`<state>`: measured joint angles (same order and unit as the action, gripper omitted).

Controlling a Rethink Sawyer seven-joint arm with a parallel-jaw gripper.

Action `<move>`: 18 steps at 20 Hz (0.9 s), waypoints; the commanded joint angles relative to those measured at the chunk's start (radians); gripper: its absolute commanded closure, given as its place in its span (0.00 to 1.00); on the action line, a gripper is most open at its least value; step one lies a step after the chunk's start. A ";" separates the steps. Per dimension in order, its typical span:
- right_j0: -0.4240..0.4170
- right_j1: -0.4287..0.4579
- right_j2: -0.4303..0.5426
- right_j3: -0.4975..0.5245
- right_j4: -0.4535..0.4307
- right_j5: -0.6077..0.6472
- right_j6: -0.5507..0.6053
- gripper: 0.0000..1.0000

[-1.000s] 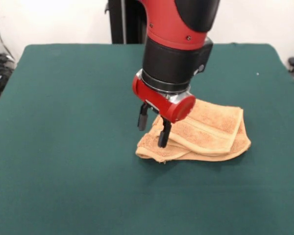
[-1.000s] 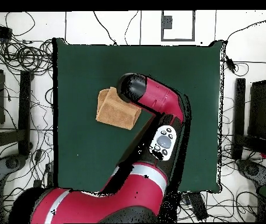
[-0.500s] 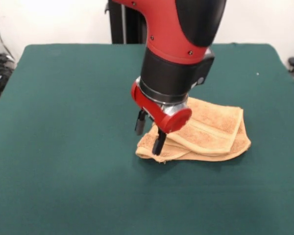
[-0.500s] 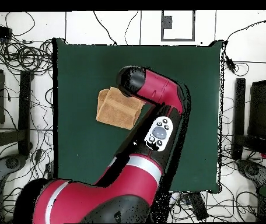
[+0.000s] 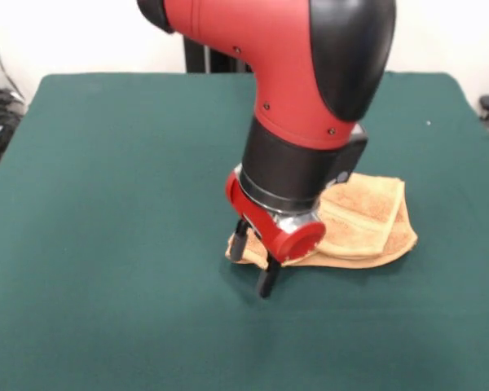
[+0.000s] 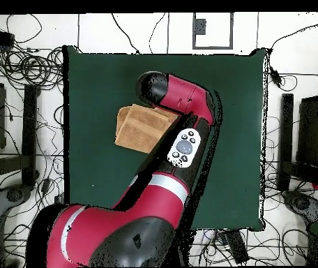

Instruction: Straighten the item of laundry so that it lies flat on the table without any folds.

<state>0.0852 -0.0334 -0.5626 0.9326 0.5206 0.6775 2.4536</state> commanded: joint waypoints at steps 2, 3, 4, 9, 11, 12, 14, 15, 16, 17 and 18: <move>0.019 0.036 0.072 -0.047 0.069 0.081 0.311 0.00; 0.018 0.036 0.076 -0.047 0.072 0.087 0.313 0.00; 0.017 0.035 0.079 -0.046 0.073 0.089 0.313 0.00; 0.017 0.038 0.077 -0.054 0.075 0.109 0.310 0.00; 0.015 0.042 0.073 -0.061 0.074 0.124 0.311 0.00; 0.015 0.044 0.071 -0.065 0.073 0.132 0.311 0.00; 0.014 0.047 0.065 -0.074 0.069 0.151 0.310 0.00; 0.014 0.049 0.062 -0.078 0.067 0.161 0.310 0.00; 0.012 0.050 0.060 -0.083 0.066 0.173 0.311 0.00; 0.012 0.053 0.056 -0.091 0.064 0.184 0.311 0.00; 0.011 0.056 0.052 -0.098 0.061 0.196 0.312 0.00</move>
<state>0.0834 0.0056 -0.5628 0.8677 0.5392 0.7092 2.4786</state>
